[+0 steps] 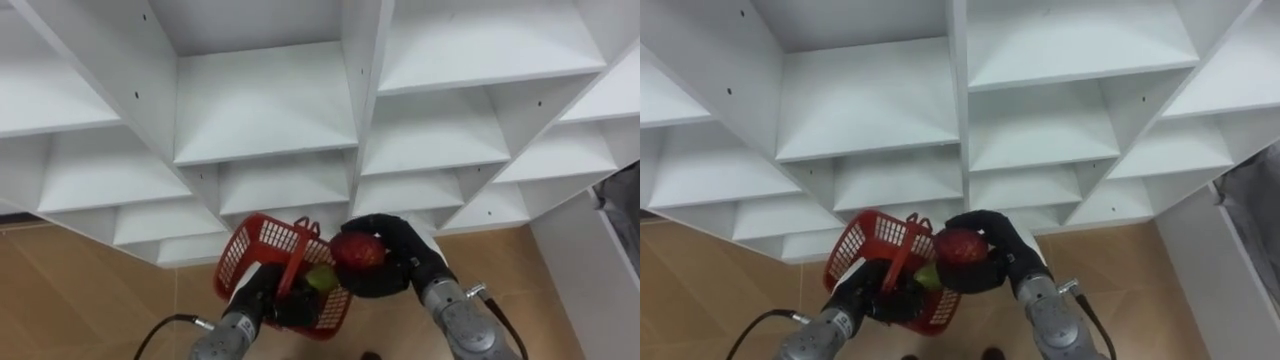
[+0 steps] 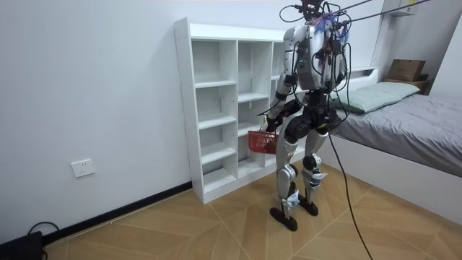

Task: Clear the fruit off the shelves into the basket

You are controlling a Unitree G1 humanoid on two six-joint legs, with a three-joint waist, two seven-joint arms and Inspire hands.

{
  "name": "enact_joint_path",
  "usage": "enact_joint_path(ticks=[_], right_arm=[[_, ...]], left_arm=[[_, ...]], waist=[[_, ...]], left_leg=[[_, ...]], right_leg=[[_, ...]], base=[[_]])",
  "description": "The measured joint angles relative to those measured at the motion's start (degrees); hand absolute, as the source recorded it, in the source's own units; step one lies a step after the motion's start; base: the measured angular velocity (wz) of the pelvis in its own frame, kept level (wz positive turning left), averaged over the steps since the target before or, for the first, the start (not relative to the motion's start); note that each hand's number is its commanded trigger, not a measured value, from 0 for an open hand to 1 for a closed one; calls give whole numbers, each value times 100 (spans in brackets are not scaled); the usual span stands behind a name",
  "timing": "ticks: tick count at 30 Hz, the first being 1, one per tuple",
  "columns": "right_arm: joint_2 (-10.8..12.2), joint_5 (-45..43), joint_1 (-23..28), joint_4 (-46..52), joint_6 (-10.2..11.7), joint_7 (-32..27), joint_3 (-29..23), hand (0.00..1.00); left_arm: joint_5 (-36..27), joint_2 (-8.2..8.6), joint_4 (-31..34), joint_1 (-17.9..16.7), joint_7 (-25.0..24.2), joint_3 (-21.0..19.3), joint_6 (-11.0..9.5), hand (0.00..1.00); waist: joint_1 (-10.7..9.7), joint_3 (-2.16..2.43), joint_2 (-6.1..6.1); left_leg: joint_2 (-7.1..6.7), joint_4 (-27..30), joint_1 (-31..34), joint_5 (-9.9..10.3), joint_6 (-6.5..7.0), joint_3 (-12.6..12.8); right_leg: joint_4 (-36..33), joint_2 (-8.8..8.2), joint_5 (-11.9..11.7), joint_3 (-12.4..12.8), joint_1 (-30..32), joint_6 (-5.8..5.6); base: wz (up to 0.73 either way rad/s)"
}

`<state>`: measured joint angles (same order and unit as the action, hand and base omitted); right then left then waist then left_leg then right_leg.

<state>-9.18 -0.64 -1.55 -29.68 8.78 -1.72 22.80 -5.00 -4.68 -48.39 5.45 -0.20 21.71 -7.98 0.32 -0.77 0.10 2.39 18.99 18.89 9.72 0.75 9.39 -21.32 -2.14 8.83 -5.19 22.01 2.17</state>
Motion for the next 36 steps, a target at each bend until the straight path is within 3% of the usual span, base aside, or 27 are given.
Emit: enact_joint_path(ticks=[5, 23, 24, 25, 26, 27, 28, 36], right_arm=[[-3, 31, 51, -142, -1, 161, 82, 100], [62, 36, 10, -522, -1, 322, 70, 100], [64, 36, -2, -561, -2, 322, 70, 96], [67, 35, -4, -592, -4, 322, 72, 58], [66, 35, -4, -605, -6, 332, 73, 40], [67, 35, -4, -608, -6, 339, 74, 5], [79, 35, -5, -608, -7, 356, 74, 0], [122, 47, -108, -806, -7, 405, 79, 0]], left_arm=[[1, 22, 3, 2, -65, 124, 0, 100], [5, -3, 276, 0, -164, 165, -60, 100], [5, -5, 269, 0, -168, 170, -60, 100], [5, -9, 266, -3, -175, 174, -60, 100], [5, -10, 266, -10, -180, 174, -60, 100], [4, -10, 266, -12, -182, 174, -60, 100], [4, -11, 266, -12, -186, 174, -60, 100], [6, -81, 266, -42, -232, 302, -59, 100]], waist=[[-6, -22, 66], [4, -55, 58], [4, -57, 57], [7, -65, 55], [7, -70, 51], [8, -71, 49], [12, -72, 48], [5, -72, 46]], left_leg=[[11, -48, -64, -1, -1, 1], [-4, -149, -60, -1, -1, 1], [-4, -149, -58, -1, -1, 2], [-5, -150, -54, -1, -1, 2], [-5, -151, -51, -1, -1, 3], [-5, -151, -49, -1, -1, 1], [-5, -151, -41, -1, -1, -1], [-11, -149, 10, -2, -1, -6]], right_leg=[[79, 14, -37, 2, -82, -4], [182, 28, -37, 29, -82, -9], [182, 28, -37, 31, -82, -9], [185, 28, -37, 31, -82, -10], [196, 28, -36, 31, -81, -11], [207, 27, -36, 31, -80, -11], [239, 28, -36, 31, -79, -12], [153, 16, -25, 43, 20, -23]], base=[[0], [0], [0], [0], [0], [0], [0], [0]])
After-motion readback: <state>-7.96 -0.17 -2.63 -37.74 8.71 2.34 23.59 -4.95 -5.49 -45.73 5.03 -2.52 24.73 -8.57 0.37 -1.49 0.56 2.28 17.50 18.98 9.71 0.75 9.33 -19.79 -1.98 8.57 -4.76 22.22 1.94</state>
